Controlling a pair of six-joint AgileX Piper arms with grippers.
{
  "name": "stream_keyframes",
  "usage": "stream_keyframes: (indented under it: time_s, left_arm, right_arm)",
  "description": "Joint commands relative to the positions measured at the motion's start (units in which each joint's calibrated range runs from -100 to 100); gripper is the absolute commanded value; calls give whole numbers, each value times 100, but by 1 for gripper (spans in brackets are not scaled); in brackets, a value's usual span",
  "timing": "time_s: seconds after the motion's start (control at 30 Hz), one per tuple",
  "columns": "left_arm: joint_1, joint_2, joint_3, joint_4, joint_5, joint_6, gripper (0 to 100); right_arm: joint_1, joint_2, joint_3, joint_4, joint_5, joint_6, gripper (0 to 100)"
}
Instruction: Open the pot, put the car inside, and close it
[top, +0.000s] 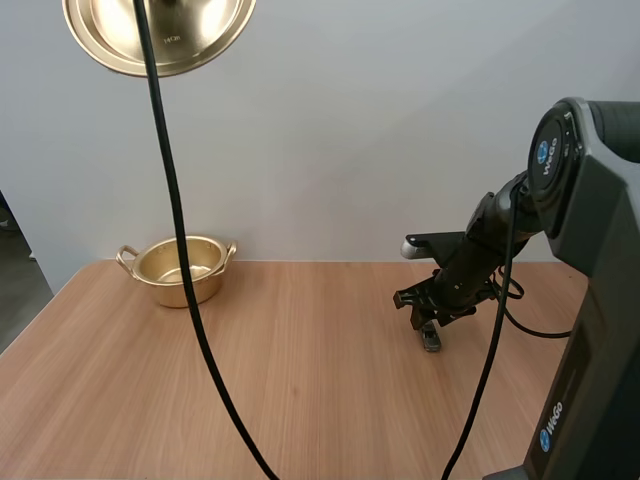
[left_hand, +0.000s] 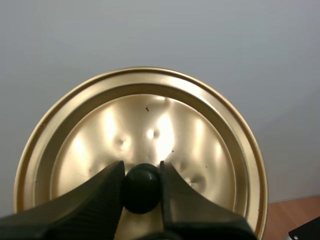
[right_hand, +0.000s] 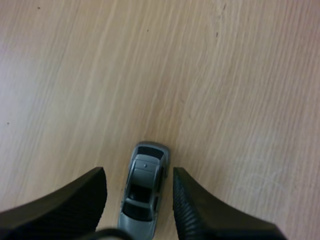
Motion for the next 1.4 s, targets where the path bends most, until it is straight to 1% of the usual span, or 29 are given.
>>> stream_keyframes:
  time_s: [0.0,0.2,0.4,0.47,0.5,0.53,0.7,0.73,0.83,0.9,0.97,1.03,1.17,1.27,1.37]
  left_arm:
    - [2,5,-4,-8,-25,9,0]
    - [2,5,-4,-8,-29,108,0]
    - [2,5,-4,15,-227,319,0]
    - [2,5,-4,15,-227,319,0]
    - [2,5,-4,15,-227,319,0]
    - [2,5,-4,15,-227,319,0]
    - [2,5,-4,24,-230,381,0]
    - [2,5,-4,48,-230,389,0]
    - [2,5,-4,60,-262,377,0]
    - [2,5,-4,60,-352,305,0]
    - [2,-6,-4,60,-401,171,0]
    - [2,-5,-4,60,-401,109,0]
    - [2,-44,-4,101,-358,109,0]
    - [2,-191,-4,85,-378,74,0]
    - [2,-438,-4,63,-466,74,0]
  right_arm:
    - [-2,6,-7,4,11,-7,68]
    - [-2,119,-7,4,9,-20,68]
    - [-2,291,-7,45,-265,-45,68]
    - [-2,303,-7,56,-308,-45,64]
    - [-2,303,-7,72,-353,-45,58]
    - [-2,303,-7,85,-398,-45,49]
    - [-2,303,-7,85,-414,-45,2]
    - [-2,303,-7,85,-429,-45,0]
    - [-2,303,-20,176,-616,-116,0]
    - [-2,291,-115,480,-619,-479,0]
    - [-2,291,-328,904,-355,-825,0]
    - [-2,291,-643,1413,151,-1182,0]
    - [42,291,-1454,2742,1668,-1796,0]
    - [198,291,-1983,3417,2632,-1925,0]
    - [480,291,-2456,3857,3120,-1950,0]
